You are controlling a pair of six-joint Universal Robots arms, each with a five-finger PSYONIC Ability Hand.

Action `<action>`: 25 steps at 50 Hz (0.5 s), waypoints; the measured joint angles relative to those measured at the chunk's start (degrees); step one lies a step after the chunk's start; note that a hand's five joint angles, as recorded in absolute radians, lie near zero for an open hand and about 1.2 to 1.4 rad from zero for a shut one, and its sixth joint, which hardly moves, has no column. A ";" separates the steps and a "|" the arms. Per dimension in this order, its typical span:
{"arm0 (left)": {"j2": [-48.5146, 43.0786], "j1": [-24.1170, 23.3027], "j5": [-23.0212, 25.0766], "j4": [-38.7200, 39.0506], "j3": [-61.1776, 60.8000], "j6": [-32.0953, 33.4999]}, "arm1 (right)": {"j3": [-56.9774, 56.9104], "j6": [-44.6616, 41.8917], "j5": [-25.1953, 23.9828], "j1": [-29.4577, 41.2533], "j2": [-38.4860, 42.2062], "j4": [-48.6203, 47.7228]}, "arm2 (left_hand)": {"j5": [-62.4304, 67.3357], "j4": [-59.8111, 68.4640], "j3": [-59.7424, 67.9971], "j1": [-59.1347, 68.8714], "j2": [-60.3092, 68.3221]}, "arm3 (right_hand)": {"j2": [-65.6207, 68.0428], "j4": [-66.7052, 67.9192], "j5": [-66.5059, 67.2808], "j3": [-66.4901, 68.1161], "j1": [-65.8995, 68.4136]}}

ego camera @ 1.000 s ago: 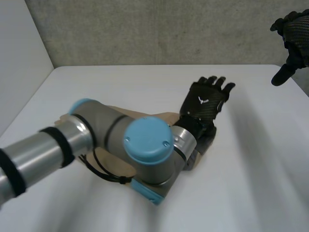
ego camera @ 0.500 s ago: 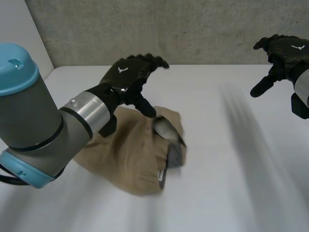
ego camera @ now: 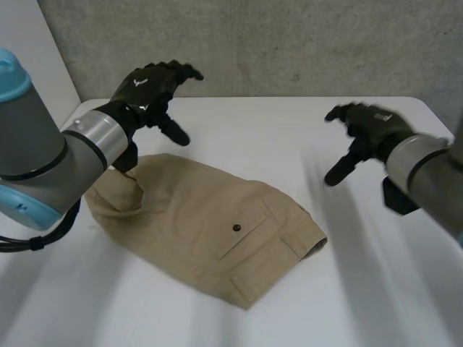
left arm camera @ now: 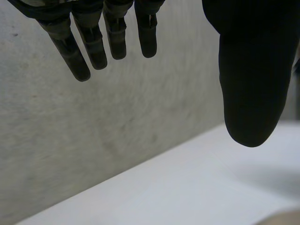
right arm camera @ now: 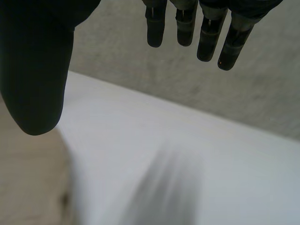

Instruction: Fold the shorts.

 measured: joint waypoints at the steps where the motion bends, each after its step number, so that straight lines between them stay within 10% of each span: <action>1: -0.56 0.14 -0.21 0.03 0.15 1.89 | -0.11 0.77 -0.03 0.33 0.59 0.17 | 0.00 0.00 0.00 0.00 0.00 | 0.00 0.00 0.00 0.00 0.00; 10: -11.56 2.06 -1.97 -2.20 6.31 26.00 | -2.45 10.72 0.07 4.31 10.84 0.83 | 0.00 -0.13 0.00 0.00 0.00 | 0.00 0.00 0.00 0.00 0.00; 25: -24.59 3.41 -0.96 -12.89 17.41 35.84 | -4.22 11.48 4.75 8.20 21.07 -0.73 | -0.01 -0.13 0.00 0.00 0.00 | 0.00 0.00 0.00 0.00 0.00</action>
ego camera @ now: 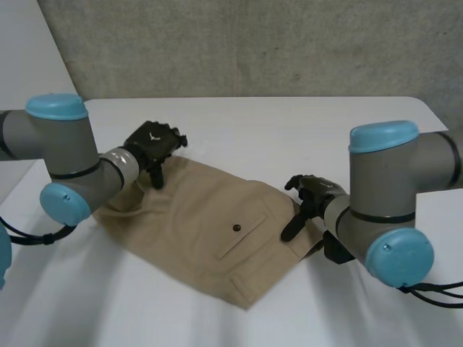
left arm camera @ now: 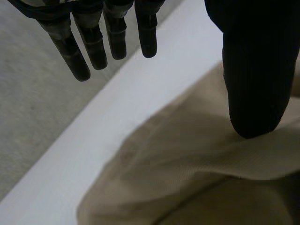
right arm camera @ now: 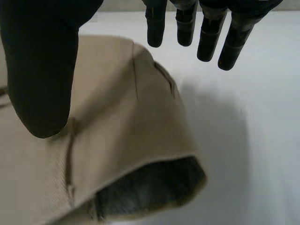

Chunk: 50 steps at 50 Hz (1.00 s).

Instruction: Fold the shorts.

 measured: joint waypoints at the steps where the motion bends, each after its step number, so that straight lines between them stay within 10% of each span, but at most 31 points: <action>1: -0.17 0.00 0.05 -0.30 0.08 0.34 | -0.11 -0.19 0.25 0.11 0.26 -0.11 | 0.00 0.00 0.00 0.00 0.00 | 0.00 0.00 0.00 0.00 0.00; 9: -2.97 0.15 0.28 -3.03 1.11 4.99 | -0.91 -3.45 1.30 2.03 2.08 -4.84 | 17.30 17.10 16.56 17.32 17.44 | 54.19 53.11 49.92 53.04 42.73; 14: -4.13 0.18 -0.27 -2.76 1.79 5.35 | -1.99 -7.63 -0.67 2.39 2.02 -7.41 | 44.25 44.76 44.06 44.82 45.27 | 54.76 54.46 51.43 54.67 42.95; 20: -4.21 -0.32 -3.11 2.23 3.17 4.77 | -5.76 -18.41 -2.64 2.60 1.31 -9.35 | 48.73 51.25 50.31 47.00 51.21 | 54.76 54.47 51.63 54.81 42.95; 35: 11.56 -4.08 -26.76 43.79 -1.68 -5.76 | -18.56 -48.76 -1.03 3.14 -7.10 -42.63 | 48.73 51.28 50.59 47.00 51.36 | 54.76 54.65 51.64 55.37 42.95; 50: 23.89 -7.21 -27.89 42.24 -36.44 -15.69 | -7.41 -49.14 -3.56 4.84 -6.53 -33.46 | 48.73 51.30 50.83 47.00 51.61 | 54.77 54.65 52.48 55.63 43.71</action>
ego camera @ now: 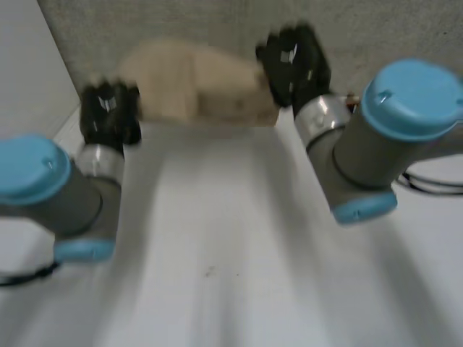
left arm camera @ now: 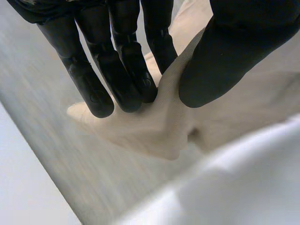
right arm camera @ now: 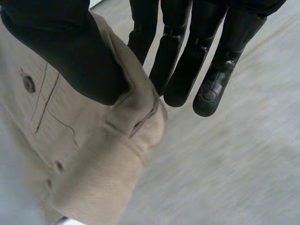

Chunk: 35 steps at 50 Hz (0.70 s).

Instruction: Fold the shorts.

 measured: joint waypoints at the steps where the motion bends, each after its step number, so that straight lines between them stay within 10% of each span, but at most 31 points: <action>1: 0.00 -0.54 0.08 -1.30 -2.57 -0.15 | 1.64 -0.04 0.18 0.08 0.11 1.50 | -0.30 -1.13 -1.30 -0.38 -1.46 | 0.00 0.00 0.00 0.00 0.00; 15: 5.17 -5.42 0.43 -26.61 -11.46 -4.54 | 16.36 -2.88 -0.54 -0.49 -0.81 10.98 | -46.97 -49.41 -48.82 -45.65 -49.53 | 0.00 0.00 0.00 0.00 0.00; 35: -2.94 6.12 14.24 -27.27 12.07 -4.00 | 31.10 -4.38 -14.40 -3.43 -14.10 5.05 | -47.40 -49.98 -49.45 -45.78 -50.35 | 0.00 0.00 0.00 0.29 0.00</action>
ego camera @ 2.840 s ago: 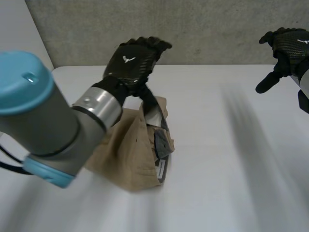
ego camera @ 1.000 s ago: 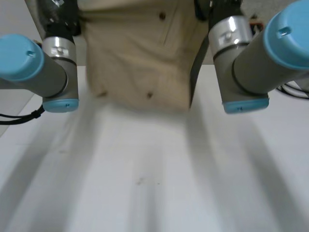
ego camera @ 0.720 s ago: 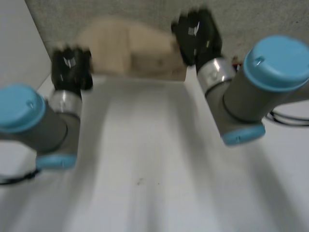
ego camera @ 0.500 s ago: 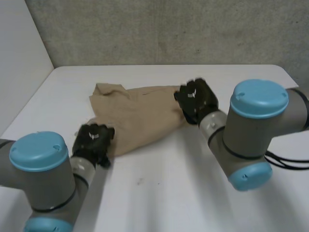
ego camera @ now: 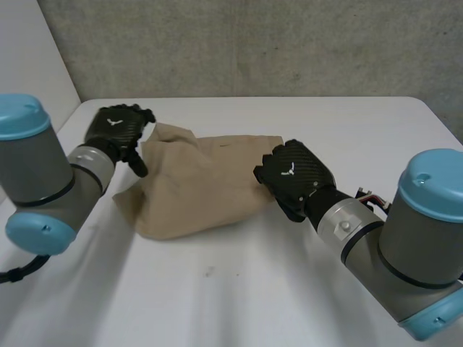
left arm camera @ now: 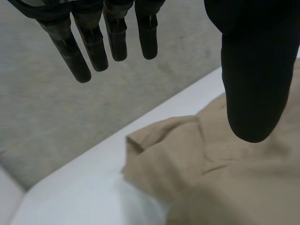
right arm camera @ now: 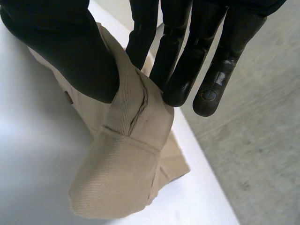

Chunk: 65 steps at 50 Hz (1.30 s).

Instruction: Fold the shorts.

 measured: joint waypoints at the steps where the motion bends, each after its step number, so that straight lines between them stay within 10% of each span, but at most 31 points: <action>1: -1.41 0.19 1.59 -0.52 1.22 0.05 | 0.18 0.07 -0.01 0.06 -0.60 -0.36 | 0.51 0.08 0.05 0.08 0.31 | 0.00 0.00 0.00 0.00 0.00; 13: -14.32 1.39 18.95 -6.27 11.45 4.44 | 0.35 0.16 0.55 0.87 -3.03 -1.27 | 10.78 10.36 9.75 9.04 10.30 | 0.00 0.00 0.00 0.00 0.00; 34: -21.69 1.48 18.50 -9.74 19.71 7.09 | -1.90 -0.27 1.53 0.18 -1.78 -1.01 | 47.14 49.93 49.10 45.32 49.96 | 0.00 0.01 0.00 0.00 0.00; 54: 26.09 0.87 6.71 -10.12 -2.09 0.68 | -26.94 0.62 10.48 -0.48 -4.08 23.16 | 47.14 49.97 49.34 45.32 50.14 | 0.00 0.03 0.00 0.00 0.00; 65: 34.44 0.98 3.26 -18.11 -9.11 0.75 | -35.25 4.15 10.74 -2.94 -4.60 39.11 | 47.14 49.98 49.34 45.32 50.15 | 0.00 0.03 0.01 0.00 0.00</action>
